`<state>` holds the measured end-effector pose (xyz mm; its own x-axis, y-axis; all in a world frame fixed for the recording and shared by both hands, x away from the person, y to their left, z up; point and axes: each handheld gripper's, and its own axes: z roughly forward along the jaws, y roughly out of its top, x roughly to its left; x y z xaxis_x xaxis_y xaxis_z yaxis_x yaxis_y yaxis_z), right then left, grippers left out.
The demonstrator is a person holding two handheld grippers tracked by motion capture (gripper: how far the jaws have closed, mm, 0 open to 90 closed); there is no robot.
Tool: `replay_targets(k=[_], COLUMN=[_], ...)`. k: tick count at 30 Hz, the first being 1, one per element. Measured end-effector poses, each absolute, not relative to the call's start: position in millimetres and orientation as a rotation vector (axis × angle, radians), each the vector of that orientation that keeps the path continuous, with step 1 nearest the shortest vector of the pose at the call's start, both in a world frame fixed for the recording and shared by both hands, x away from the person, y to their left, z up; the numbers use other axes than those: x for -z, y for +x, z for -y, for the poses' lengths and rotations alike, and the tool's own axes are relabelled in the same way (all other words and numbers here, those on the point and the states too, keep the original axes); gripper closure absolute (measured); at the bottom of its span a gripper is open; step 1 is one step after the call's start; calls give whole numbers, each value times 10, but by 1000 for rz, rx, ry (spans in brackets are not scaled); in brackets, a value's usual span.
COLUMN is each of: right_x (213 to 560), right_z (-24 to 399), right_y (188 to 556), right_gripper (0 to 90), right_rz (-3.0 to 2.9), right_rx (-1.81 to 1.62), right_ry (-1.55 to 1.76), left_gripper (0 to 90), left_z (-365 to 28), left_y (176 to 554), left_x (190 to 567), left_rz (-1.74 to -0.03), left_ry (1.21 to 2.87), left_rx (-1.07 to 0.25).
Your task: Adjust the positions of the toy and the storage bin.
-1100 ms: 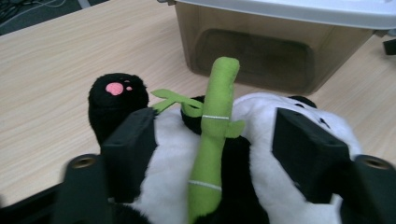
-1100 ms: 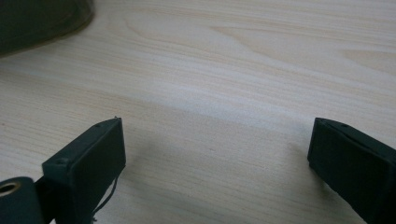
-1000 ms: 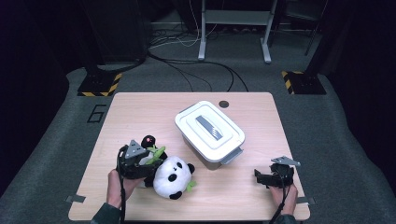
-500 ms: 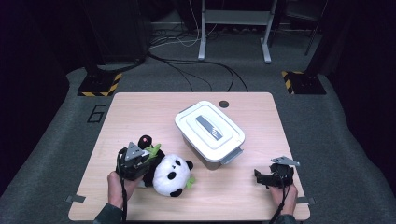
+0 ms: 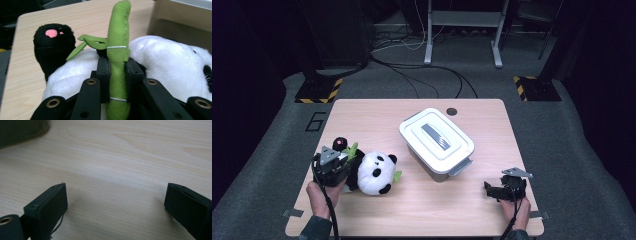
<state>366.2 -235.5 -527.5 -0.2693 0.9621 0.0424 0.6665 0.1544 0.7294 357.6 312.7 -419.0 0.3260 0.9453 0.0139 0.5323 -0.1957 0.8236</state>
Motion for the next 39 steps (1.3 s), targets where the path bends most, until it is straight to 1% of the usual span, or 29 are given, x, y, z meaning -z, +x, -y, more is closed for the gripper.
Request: replay_targets(k=[5, 9, 11, 14, 16, 17, 21, 23, 24, 28, 30, 39], right_x=[5275, 5275, 5275, 5275, 5274, 5273, 5273, 5272, 5273, 5271, 5270, 5273], right_z=[2356, 2356, 2356, 2356, 2357, 2358, 2360, 2361, 2361, 2364, 2363, 2358], right_y=[3661, 3661, 3660, 3660, 3659, 3657, 3657, 3657, 3657, 3656, 3656, 3657], right_gripper=[43, 44, 44, 44, 45, 45, 45, 45, 45, 45, 45, 45], right_rz=[-2000, -2000, -1999, -1999, -1998, -1997, -1998, -1997, -1997, -2000, -2000, -1997], right_rx=[-908, -908, -908, -908, -909, -908, -910, -911, -911, -912, -911, -908], right_ry=[1550, 1549, 1550, 1550, 1552, 1554, 1555, 1555, 1555, 1557, 1557, 1554], left_gripper=[767, 765, 764, 756, 730, 691, 447, 354, 313, 193, 154, 90], left_z=[-3185, -3223, -3250, -3226, -3226, -3220, -3166, -3152, -3147, -3157, -3172, -3290], left_y=[3638, 3677, 3676, 3683, 3686, 3683, 3631, 3595, 3574, 3473, 3422, 3245], left_x=[4270, 4412, 4449, 4433, 4420, 4410, 4326, 4285, 4270, 4206, 4186, 4237], left_rz=[-1361, -1405, -1405, -1399, -1397, -1396, -1374, -1362, -1352, -1335, -1332, -1346], left_ry=[1843, 1846, 1820, 1845, 1848, 1848, 1859, 1863, 1859, 1856, 1844, 1844], left_rx=[-731, -731, -733, -740, -725, -718, -713, -705, -708, -714, -722, -704])
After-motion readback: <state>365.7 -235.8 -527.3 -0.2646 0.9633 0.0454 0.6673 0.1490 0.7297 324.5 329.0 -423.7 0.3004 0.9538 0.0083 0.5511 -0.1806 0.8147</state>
